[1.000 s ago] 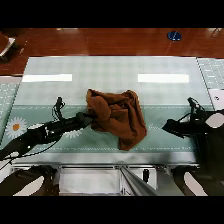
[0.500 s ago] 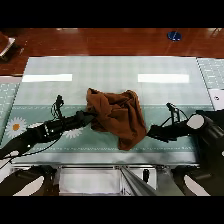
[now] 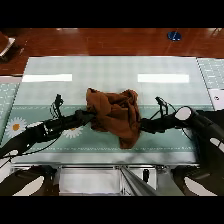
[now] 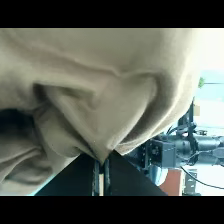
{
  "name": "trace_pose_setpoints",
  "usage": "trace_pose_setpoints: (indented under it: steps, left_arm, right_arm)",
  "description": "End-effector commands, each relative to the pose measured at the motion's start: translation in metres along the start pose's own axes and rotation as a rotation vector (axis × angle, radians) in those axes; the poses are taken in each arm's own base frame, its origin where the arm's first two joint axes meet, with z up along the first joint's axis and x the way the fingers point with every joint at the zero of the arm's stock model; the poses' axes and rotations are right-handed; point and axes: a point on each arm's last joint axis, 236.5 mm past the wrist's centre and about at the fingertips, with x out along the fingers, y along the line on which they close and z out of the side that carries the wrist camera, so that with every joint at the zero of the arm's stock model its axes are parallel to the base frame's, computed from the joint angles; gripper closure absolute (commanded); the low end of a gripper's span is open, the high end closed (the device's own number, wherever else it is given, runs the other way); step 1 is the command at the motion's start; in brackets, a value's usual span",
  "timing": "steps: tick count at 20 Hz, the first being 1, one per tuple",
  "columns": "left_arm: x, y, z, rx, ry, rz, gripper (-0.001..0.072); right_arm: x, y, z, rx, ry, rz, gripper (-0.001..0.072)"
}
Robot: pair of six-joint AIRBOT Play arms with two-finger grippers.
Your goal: Fold the shirts.
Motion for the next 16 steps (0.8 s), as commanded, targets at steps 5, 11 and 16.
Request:
trace_pose_setpoints:
  steps: [5,11,16]
  left_arm:
    - [-0.086,-0.123,0.145,0.194,-0.253,-0.202,0.0683]
    - [-0.165,-0.236,0.201,0.691,-0.288,0.264,0.0683]
    - [-0.236,-0.362,0.173,1.027,-0.47,0.361,0.0683]
  right_arm:
    - [-0.226,0.054,0.154,-0.252,-0.444,-0.077,0.0693]
    - [-0.452,0.172,0.155,-0.515,-0.973,-0.099,0.0693]
    - [-0.527,0.206,0.087,-0.606,-1.173,-0.141,0.0693]
